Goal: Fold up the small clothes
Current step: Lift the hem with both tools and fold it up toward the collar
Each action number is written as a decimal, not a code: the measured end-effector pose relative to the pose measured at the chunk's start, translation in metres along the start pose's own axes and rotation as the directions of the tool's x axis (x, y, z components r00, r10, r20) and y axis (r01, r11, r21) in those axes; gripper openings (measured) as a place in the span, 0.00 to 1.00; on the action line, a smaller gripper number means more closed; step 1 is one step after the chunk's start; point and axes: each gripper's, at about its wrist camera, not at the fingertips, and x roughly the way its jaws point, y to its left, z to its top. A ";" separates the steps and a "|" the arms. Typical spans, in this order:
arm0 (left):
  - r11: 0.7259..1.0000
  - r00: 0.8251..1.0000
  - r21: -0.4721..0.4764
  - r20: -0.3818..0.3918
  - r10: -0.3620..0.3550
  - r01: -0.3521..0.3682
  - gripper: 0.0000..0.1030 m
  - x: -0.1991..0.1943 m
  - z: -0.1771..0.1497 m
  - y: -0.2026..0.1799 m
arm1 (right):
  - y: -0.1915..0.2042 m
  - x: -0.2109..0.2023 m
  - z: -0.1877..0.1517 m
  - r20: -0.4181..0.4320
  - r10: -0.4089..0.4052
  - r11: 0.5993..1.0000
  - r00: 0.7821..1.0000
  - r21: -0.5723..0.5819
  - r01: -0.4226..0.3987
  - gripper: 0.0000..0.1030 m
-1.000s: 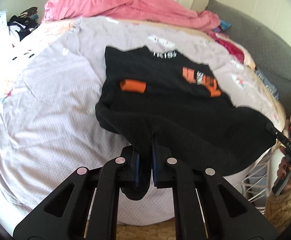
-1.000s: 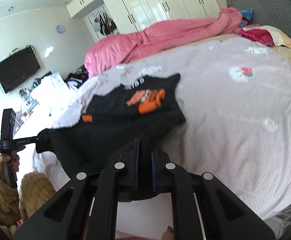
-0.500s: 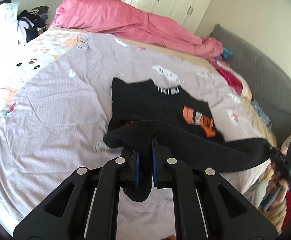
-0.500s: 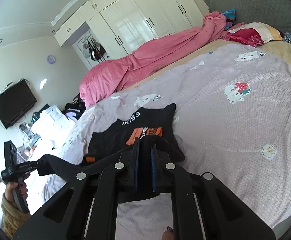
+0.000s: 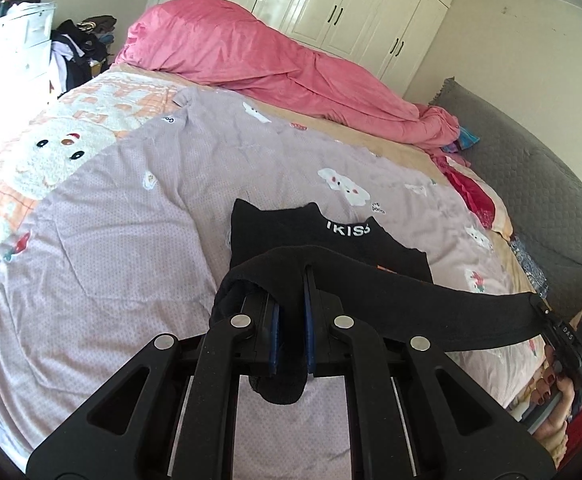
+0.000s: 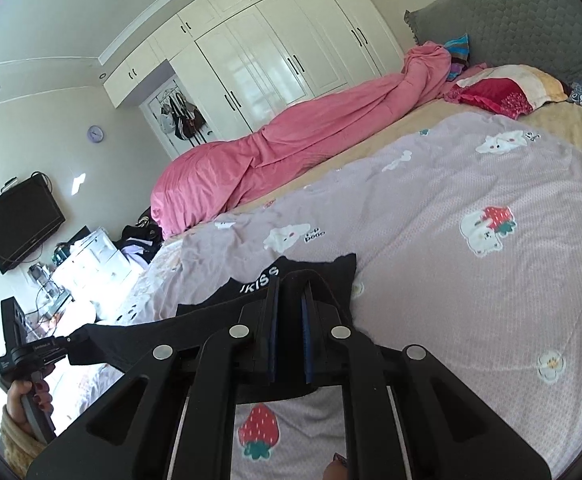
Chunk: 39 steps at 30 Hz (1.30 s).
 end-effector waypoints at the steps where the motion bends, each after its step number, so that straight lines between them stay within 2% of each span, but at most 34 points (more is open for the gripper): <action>1: 1.000 1.000 0.000 0.005 0.004 -0.004 0.03 0.002 0.003 0.000 | 0.001 0.004 0.003 0.001 -0.003 1.000 1.000 -0.003 0.003 0.08; 9: 0.999 0.999 0.006 0.015 0.045 -0.045 0.03 0.022 0.015 0.004 | 0.004 0.045 0.021 0.002 -0.050 0.997 0.999 -0.059 0.050 0.08; 17: 0.992 0.993 0.047 0.022 0.119 -0.120 0.04 0.055 0.022 0.003 | -0.001 0.083 0.026 -0.022 -0.103 0.989 0.994 -0.106 0.101 0.08; 23: 0.981 0.985 0.093 0.010 0.172 -0.172 0.04 0.087 0.026 0.001 | -0.008 0.109 0.024 -0.053 -0.150 0.981 0.987 -0.132 0.142 0.08; 39: 0.968 0.972 0.112 -0.040 0.232 -0.226 0.05 0.142 0.023 0.015 | -0.025 0.158 0.007 -0.129 -0.227 0.964 0.965 -0.170 0.204 0.09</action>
